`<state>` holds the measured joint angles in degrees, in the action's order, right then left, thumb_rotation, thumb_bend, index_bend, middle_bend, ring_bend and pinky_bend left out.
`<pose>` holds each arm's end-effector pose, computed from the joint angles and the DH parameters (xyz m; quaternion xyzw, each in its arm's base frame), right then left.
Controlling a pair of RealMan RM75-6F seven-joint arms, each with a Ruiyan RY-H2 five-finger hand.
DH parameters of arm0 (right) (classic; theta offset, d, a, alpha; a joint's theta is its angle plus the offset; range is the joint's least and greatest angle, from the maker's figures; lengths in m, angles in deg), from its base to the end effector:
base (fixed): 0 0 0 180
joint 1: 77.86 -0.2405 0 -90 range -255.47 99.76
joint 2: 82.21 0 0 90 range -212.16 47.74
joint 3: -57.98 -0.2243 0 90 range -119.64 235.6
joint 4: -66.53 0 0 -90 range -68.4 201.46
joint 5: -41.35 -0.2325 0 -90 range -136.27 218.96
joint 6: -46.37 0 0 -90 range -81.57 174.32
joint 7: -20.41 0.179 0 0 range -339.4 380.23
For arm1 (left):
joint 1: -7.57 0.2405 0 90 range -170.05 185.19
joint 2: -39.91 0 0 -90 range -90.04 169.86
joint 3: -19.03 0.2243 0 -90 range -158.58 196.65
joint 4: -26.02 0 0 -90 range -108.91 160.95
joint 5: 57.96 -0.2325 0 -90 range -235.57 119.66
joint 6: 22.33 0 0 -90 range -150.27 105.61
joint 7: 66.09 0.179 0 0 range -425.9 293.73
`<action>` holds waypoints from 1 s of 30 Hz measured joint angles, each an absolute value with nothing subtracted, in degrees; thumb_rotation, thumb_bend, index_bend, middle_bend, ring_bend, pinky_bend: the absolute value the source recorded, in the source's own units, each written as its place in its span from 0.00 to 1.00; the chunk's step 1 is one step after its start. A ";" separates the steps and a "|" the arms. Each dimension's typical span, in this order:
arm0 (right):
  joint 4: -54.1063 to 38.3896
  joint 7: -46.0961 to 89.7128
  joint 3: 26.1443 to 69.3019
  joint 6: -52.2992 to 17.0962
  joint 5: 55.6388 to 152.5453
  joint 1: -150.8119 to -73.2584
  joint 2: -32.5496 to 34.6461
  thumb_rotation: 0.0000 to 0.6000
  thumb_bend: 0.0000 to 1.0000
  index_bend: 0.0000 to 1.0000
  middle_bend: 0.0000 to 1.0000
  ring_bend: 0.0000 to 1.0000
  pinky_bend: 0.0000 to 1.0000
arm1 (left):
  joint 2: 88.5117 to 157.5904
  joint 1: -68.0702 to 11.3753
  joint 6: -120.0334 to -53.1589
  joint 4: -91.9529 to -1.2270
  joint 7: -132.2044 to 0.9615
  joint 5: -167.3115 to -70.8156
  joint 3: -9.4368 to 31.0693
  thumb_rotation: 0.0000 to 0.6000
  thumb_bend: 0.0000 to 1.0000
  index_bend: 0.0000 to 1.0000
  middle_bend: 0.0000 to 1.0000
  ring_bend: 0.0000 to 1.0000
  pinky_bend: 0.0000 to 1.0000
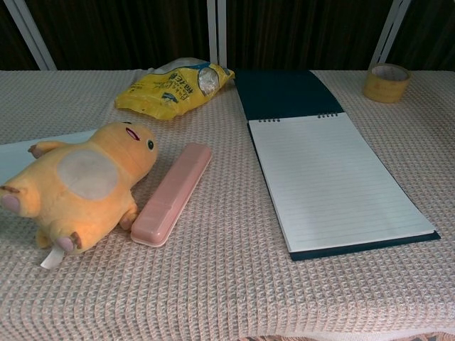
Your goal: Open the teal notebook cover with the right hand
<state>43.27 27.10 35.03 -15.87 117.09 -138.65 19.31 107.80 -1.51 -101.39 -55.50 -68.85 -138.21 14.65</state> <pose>-0.0976 -0.5353 0.1131 0.5935 -0.1669 0.5092 0.6005 -0.3288 0.2475 0.1236 -0.5939 -0.3902 -0.3536 0.6083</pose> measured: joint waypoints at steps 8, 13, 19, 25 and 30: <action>18.31 25.19 40.78 -22.54 119.12 -126.14 6.79 1.00 0.32 0.00 0.00 0.00 0.00 | 107.51 -1.47 -102.14 -56.39 -68.26 -138.87 14.65 1.00 0.01 0.09 0.06 0.03 0.12; -5.32 20.65 46.47 -25.82 119.14 -115.36 -4.88 1.00 0.32 0.00 0.00 0.00 0.00 | 107.18 -0.96 -103.83 -57.53 -67.23 -139.61 14.71 1.00 0.01 0.09 0.06 0.03 0.12; -22.84 15.51 55.51 -35.90 120.34 -97.57 -13.26 1.00 0.32 0.00 0.00 0.00 0.00 | 106.50 0.44 -106.38 -59.00 -65.64 -141.21 15.60 0.91 0.01 0.09 0.06 0.03 0.12; -20.34 16.69 60.15 -41.69 121.00 -88.63 -13.89 1.00 0.32 0.00 0.00 0.00 0.00 | 105.55 1.86 -107.84 -59.91 -65.32 -143.03 17.14 0.76 0.01 0.09 0.06 0.03 0.11; -16.87 18.66 60.95 -42.86 123.30 -86.32 -13.18 1.00 0.32 0.00 0.00 0.00 0.00 | 105.26 3.01 -108.71 -60.53 -64.93 -143.23 17.78 0.75 0.01 0.09 0.06 0.03 0.11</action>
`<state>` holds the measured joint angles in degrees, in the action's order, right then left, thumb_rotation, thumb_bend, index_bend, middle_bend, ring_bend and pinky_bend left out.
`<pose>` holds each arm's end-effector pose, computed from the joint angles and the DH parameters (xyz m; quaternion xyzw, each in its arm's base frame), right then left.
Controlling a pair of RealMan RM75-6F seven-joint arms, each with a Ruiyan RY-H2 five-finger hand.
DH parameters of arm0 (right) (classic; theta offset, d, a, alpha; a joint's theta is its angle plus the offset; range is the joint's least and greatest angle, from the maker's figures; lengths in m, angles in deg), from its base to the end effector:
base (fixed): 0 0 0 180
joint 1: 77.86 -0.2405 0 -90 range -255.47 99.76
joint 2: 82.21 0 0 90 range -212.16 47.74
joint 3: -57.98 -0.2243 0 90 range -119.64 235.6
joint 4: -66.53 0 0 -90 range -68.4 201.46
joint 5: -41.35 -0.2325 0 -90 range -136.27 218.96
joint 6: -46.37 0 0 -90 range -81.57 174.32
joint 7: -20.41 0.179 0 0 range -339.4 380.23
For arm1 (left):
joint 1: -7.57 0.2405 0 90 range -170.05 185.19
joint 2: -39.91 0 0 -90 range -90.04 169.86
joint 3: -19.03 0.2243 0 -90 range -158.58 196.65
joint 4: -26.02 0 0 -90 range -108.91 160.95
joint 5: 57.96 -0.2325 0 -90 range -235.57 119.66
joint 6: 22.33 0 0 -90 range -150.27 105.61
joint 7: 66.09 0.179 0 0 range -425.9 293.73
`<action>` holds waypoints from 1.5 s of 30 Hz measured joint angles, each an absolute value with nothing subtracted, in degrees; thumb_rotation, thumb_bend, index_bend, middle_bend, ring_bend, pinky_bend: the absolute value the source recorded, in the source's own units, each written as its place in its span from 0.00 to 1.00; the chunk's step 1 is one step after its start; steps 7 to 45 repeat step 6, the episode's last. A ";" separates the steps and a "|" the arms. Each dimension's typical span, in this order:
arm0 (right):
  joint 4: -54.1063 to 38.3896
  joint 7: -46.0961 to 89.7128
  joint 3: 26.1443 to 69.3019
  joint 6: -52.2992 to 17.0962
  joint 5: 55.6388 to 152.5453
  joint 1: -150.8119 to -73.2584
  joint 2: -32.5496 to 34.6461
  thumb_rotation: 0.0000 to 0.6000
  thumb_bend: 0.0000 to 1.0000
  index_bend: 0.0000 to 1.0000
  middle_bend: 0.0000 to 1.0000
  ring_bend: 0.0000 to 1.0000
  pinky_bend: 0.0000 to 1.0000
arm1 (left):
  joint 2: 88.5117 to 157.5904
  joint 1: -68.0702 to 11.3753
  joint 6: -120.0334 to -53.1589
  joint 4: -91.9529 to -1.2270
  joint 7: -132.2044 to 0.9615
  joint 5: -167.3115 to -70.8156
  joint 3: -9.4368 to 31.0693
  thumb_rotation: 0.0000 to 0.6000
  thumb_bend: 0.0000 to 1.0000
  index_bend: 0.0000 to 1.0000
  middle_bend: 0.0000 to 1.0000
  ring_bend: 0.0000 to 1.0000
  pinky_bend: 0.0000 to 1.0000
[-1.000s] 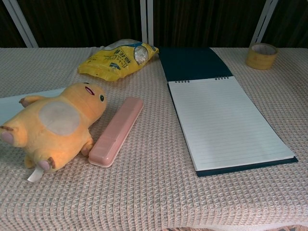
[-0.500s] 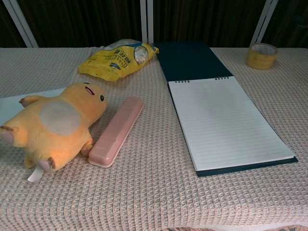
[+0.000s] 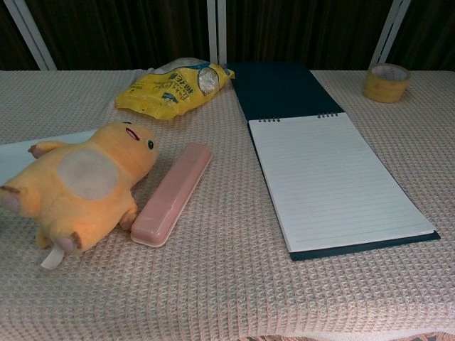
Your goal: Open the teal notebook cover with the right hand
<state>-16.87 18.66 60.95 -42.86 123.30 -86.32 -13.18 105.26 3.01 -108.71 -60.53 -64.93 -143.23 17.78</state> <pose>-0.3155 -0.2138 0.1159 0.6089 -0.3561 0.3569 0.6125 -0.3144 0.2089 0.1295 -0.6061 -0.3623 -0.3549 0.6127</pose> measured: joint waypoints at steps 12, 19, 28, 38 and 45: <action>-15.18 18.34 59.55 -44.44 125.73 -85.55 -11.72 1.00 0.32 0.00 0.00 0.00 0.00 | 104.79 3.60 -109.92 -61.02 -64.18 -143.71 17.74 0.75 0.01 0.09 0.06 0.03 0.11; -15.18 18.34 59.55 -44.44 125.73 -85.55 -11.72 1.00 0.32 0.00 0.00 0.00 0.00 | 104.79 3.60 -109.92 -61.02 -64.18 -143.71 17.74 0.75 0.01 0.09 0.06 0.03 0.11; -15.18 18.34 59.55 -44.44 125.73 -85.55 -11.72 1.00 0.32 0.00 0.00 0.00 0.00 | 104.79 3.60 -109.92 -61.02 -64.18 -143.71 17.74 0.75 0.01 0.09 0.06 0.03 0.11; -15.18 18.34 59.55 -44.44 125.73 -85.55 -11.72 1.00 0.32 0.00 0.00 0.00 0.00 | 104.79 3.60 -109.92 -61.02 -64.18 -143.71 17.74 0.75 0.01 0.09 0.06 0.03 0.11; -15.18 18.34 59.55 -44.44 125.73 -85.55 -11.72 1.00 0.32 0.00 0.00 0.00 0.00 | 104.79 3.60 -109.92 -61.02 -64.18 -143.71 17.74 0.75 0.01 0.09 0.06 0.03 0.11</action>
